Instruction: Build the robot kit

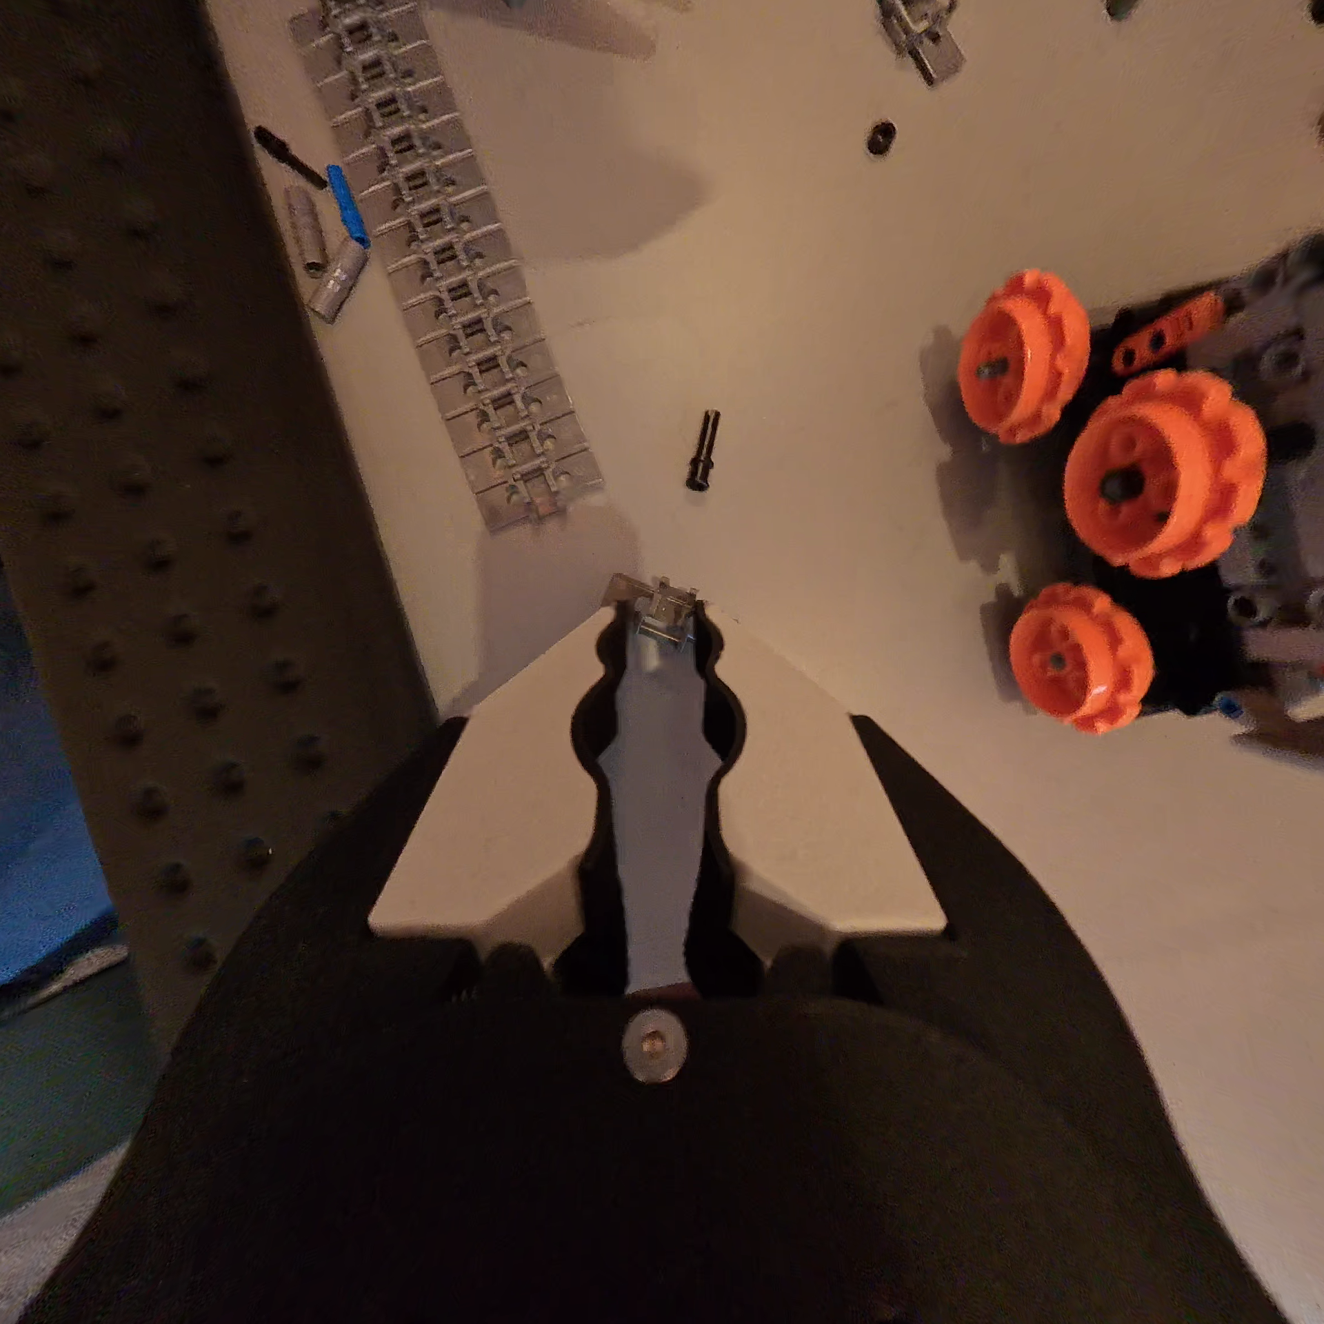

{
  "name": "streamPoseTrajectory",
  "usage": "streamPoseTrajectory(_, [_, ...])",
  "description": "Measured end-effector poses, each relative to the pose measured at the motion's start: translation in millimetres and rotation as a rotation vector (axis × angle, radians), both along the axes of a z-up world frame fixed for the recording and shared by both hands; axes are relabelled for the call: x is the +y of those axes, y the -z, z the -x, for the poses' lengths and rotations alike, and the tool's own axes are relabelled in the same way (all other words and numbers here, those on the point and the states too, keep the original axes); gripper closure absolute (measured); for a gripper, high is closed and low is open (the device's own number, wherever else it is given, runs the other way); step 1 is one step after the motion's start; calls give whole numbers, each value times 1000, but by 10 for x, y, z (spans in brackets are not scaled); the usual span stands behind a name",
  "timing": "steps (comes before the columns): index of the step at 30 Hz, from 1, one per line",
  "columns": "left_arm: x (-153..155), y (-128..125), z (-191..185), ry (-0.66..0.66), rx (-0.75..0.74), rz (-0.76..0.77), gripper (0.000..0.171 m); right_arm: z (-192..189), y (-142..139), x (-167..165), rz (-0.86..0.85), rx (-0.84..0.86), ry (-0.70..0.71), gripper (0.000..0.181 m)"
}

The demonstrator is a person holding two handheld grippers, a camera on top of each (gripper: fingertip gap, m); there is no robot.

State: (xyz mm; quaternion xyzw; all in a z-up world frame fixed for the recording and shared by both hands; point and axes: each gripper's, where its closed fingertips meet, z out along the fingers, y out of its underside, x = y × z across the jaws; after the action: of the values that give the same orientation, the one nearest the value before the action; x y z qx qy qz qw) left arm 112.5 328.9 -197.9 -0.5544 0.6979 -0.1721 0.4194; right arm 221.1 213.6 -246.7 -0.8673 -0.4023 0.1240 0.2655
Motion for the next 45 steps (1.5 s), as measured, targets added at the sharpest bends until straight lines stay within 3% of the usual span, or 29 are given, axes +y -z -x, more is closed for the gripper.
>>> streamPoseTrajectory(1, [-26,33,-19,9,9,5,158,-24,21,-4,5,14,23,155])
streamPoseTrajectory(10, [13,141,-42,5,45,1,158,-125,118,-46,-21,19,-6,148])
streamPoseTrajectory(18, [25,168,-34,4,58,-6,158,25,106,-389,139,101,-38,155])
streamPoseTrajectory(24, [-17,200,-59,22,71,-5,158,-33,-68,-151,-131,10,-151,157])
streamPoseTrajectory(29, [-63,209,-74,45,69,8,157,-41,76,-80,-91,29,-244,169])
streamPoseTrajectory(38, [-694,198,-177,302,64,145,155,38,11,-174,-69,115,-314,163])
streamPoseTrajectory(45, [-995,344,-172,409,131,198,154,90,78,-130,-66,129,-315,173])
